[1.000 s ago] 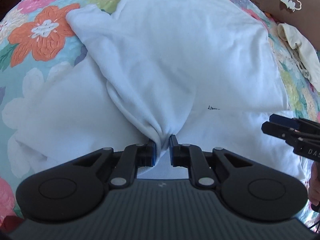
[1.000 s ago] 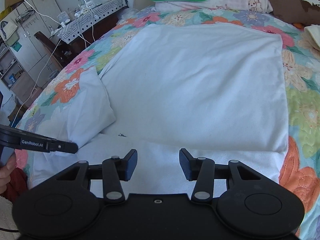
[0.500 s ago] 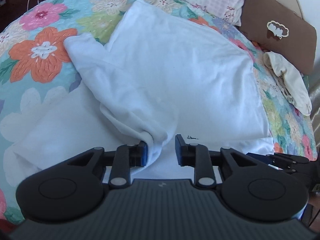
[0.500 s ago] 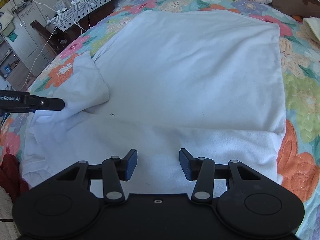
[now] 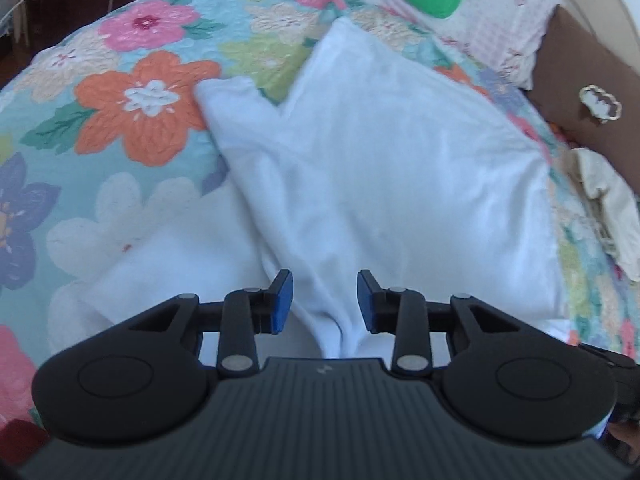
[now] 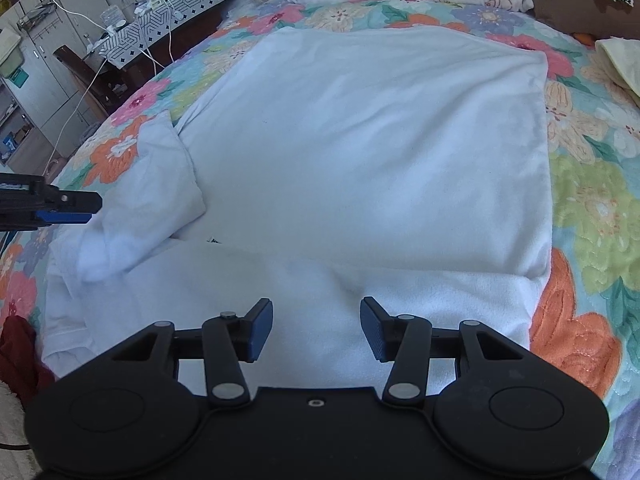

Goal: Fold clothes

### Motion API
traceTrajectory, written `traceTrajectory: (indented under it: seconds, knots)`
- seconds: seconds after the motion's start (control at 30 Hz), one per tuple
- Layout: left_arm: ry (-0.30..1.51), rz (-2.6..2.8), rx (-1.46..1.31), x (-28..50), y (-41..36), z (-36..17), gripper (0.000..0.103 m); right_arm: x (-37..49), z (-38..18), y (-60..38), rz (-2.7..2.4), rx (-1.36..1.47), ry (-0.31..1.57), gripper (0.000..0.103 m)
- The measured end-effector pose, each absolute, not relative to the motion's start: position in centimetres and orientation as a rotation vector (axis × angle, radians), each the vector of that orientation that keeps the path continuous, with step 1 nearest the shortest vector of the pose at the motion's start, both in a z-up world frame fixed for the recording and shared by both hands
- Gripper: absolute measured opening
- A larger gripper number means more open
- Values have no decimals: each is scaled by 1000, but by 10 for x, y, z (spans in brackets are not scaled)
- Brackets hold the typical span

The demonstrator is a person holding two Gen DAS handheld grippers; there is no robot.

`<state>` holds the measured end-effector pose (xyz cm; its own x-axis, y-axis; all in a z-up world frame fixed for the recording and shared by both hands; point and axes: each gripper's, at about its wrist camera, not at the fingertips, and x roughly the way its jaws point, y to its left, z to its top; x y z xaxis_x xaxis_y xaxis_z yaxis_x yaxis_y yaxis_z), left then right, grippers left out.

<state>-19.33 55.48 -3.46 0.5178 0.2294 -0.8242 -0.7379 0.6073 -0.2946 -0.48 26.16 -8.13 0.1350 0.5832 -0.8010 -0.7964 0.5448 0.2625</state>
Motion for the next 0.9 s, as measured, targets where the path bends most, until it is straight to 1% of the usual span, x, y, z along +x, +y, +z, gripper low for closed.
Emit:
traceTrajectory:
  seconds: [0.07, 0.1, 0.17, 0.2, 0.23, 0.27, 0.33, 0.37, 0.4, 0.43, 0.5, 0.63, 0.77, 0.8, 0.83, 0.9]
  knots:
    - [817, 681, -743, -194, 575, -38, 33, -5, -80, 265, 1025, -252, 1016, 54]
    - [836, 698, -743, -190, 585, -43, 35, -5, -78, 268, 1032, -252, 1012, 54]
    - [934, 706, -744, -173, 600, -63, 36, -5, -77, 272, 1045, -254, 1007, 55]
    - [985, 709, -744, -165, 606, -74, 39, -5, -76, 274, 1051, -255, 1004, 55]
    - [983, 716, -768, -161, 611, -81, 43, -5, -75, 275, 1056, -253, 1000, 55]
    - [970, 724, -796, -158, 615, -88, 44, -6, -74, 276, 1059, -250, 996, 55]
    - [895, 744, -789, -157, 611, -84, 37, -5, -73, 275, 1061, -240, 993, 55]
    - [864, 738, -767, -156, 607, -80, 30, -5, -74, 273, 1057, -236, 994, 55]
    - [841, 700, -734, -155, 599, -75, 9, -4, -75, 271, 1052, -232, 996, 55]
    - [819, 656, -697, -154, 591, -68, 6, -3, -76, 269, 1046, -229, 1005, 55]
    - [784, 571, -656, -152, 572, -57, 6, -1, -79, 264, 1034, -220, 1022, 55]
    - [798, 375, -599, -144, 521, -45, 6, 1, -79, 254, 1013, -190, 1037, 55]
    - [938, 136, -509, -138, 455, -49, 8, 2, -71, 244, 1011, -140, 1037, 55]
    - [995, 124, -510, -137, 443, -57, 10, 2, -68, 242, 1021, -129, 1041, 55]
    - [1055, 119, -513, -137, 432, -66, 10, 2, -66, 240, 1034, -119, 1045, 55]
    - [1095, 157, -520, -138, 425, -78, 9, -1, -64, 243, 1061, -111, 1054, 55]
